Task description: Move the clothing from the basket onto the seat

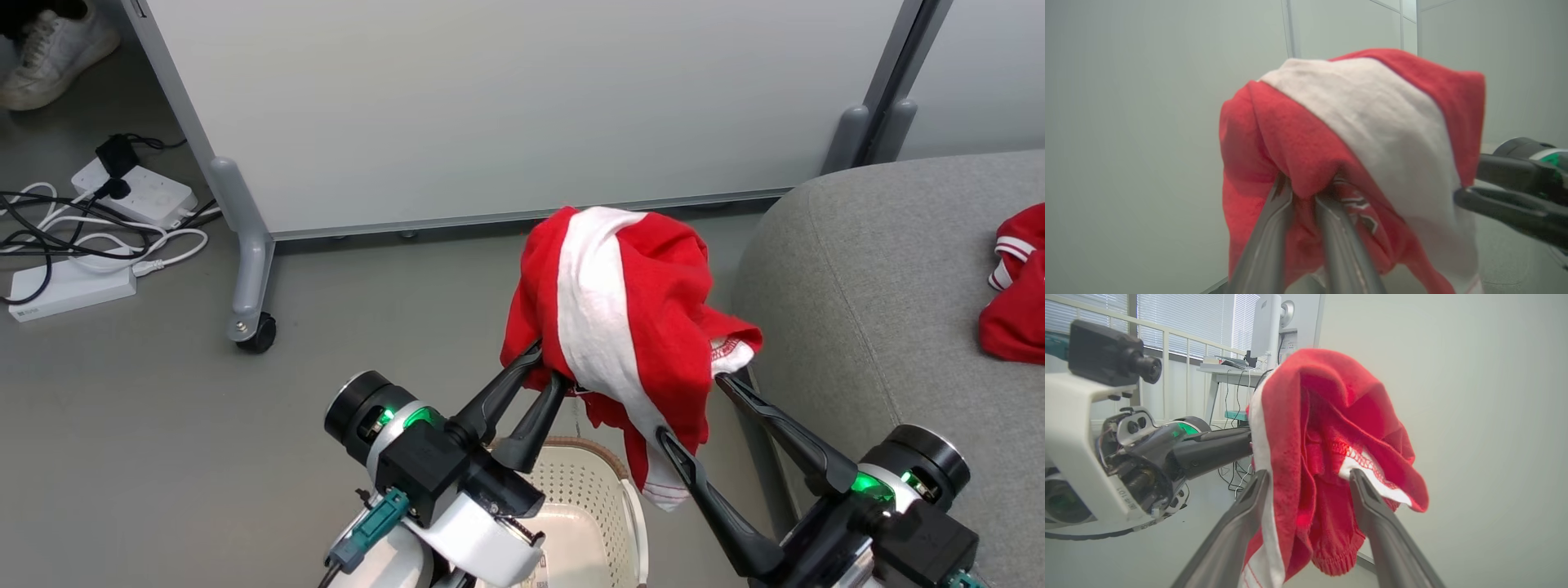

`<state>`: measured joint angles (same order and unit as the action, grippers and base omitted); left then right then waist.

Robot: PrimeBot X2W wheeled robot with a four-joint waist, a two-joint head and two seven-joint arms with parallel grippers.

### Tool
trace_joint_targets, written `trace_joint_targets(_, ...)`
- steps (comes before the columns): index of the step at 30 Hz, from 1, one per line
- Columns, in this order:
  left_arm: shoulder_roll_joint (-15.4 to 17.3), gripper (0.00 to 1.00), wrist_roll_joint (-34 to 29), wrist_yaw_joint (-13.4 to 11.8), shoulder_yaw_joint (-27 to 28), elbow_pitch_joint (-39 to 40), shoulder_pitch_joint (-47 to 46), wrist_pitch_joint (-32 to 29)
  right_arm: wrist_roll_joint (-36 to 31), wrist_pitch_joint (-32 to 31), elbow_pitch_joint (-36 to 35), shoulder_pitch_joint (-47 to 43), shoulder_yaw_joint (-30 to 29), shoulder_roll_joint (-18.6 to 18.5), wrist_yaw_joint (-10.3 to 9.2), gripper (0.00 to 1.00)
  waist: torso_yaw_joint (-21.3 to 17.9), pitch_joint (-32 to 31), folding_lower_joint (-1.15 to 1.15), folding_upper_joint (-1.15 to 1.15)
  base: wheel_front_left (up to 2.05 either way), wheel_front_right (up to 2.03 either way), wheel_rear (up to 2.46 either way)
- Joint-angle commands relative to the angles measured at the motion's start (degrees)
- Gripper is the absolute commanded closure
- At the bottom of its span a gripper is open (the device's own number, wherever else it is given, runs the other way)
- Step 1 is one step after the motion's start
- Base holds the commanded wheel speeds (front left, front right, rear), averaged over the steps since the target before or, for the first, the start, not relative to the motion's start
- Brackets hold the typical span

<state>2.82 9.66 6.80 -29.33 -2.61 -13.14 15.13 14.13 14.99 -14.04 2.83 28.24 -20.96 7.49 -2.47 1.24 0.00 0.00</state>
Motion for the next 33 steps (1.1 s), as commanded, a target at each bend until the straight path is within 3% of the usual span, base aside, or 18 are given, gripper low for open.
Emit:
trace_joint_targets(1,0.13,1.00,-0.26,0.11,-0.29,-0.17,-0.78,0.00,-0.40,0.32,0.36,0.72,-0.01,-0.03,0.01,0.00,0.18,0.03,0.00,0.00,0.00,0.00,0.00)
trace_joint_targets(9,0.13,1.00,-1.58,0.73,-5.21,-1.26,-1.60,0.00,-4.59,0.31,6.84,3.33,0.21,1.99,0.01,0.00,1.43,-0.13,0.00,0.00,0.00,0.00,0.00)
trace_joint_targets(17,0.57,1.00,0.00,0.83,-10.45,-2.17,-2.26,-0.01,-4.79,0.31,10.26,5.32,2.56,2.63,0.00,0.00,2.27,-0.43,0.00,0.00,0.00,0.00,0.00)
trace_joint_targets(18,0.61,1.00,0.13,0.83,-10.72,-2.19,-2.27,0.00,-4.69,0.31,10.60,5.37,2.41,2.70,0.00,0.54,2.30,-0.48,0.00,0.00,0.00,0.00,0.00)
trace_joint_targets(19,0.65,1.00,0.34,0.83,-10.82,-2.17,-2.30,0.00,-4.55,0.31,10.93,5.36,2.23,2.85,0.00,0.91,2.33,-0.52,0.00,0.00,0.00,0.00,0.00)
trace_joint_targets(20,0.70,1.00,0.52,0.83,-10.73,-2.18,-2.31,0.00,-4.51,0.31,11.12,5.39,2.16,3.00,0.00,1.00,2.34,-0.54,0.00,0.00,0.00,0.00,0.00)
trace_joint_targets(23,1.09,1.00,1.67,0.70,-8.95,-2.78,-2.15,-0.03,-3.35,0.33,10.65,4.81,0.80,4.28,0.00,1.00,1.89,0.20,0.00,0.00,0.00,0.00,0.00)
trace_joint_targets(24,0.94,0.62,1.63,0.70,-8.19,-2.58,-2.33,-0.03,-3.37,0.33,10.31,4.88,0.38,4.40,0.00,1.00,1.89,0.36,0.00,0.00,0.00,0.00,0.00)
trace_joint_targets(25,0.94,0.62,1.63,0.70,-8.19,-2.58,-2.33,-0.03,-3.37,0.33,10.31,4.88,0.38,4.40,0.00,1.00,1.89,0.36,0.00,0.00,0.00,0.00,0.00)
trace_joint_targets(26,0.88,0.32,1.43,0.70,-7.92,-2.52,-2.44,-0.02,-3.44,0.33,10.18,4.85,0.11,4.43,0.00,1.00,1.91,0.39,0.00,0.00,0.00,0.00,0.00)
trace_joint_targets(27,0.81,0.10,1.25,0.70,-7.74,-2.50,-2.53,-0.02,-3.53,0.33,10.08,4.80,-0.12,4.48,0.00,1.00,1.93,0.38,0.00,0.00,0.00,0.00,0.00)
trace_joint_targets(28,0.73,0.00,1.09,0.70,-7.62,-2.54,-2.59,-0.02,-3.65,0.33,10.03,4.69,-0.46,4.54,0.00,1.00,1.94,0.36,0.00,0.00,0.00,0.00,0.00)
trace_joint_targets(33,0.63,0.00,0.48,0.70,-6.97,-3.75,-2.06,-0.01,-3.83,0.32,10.37,3.35,-4.69,5.63,0.00,1.00,2.07,-0.10,0.00,0.00,0.00,0.00,0.00)
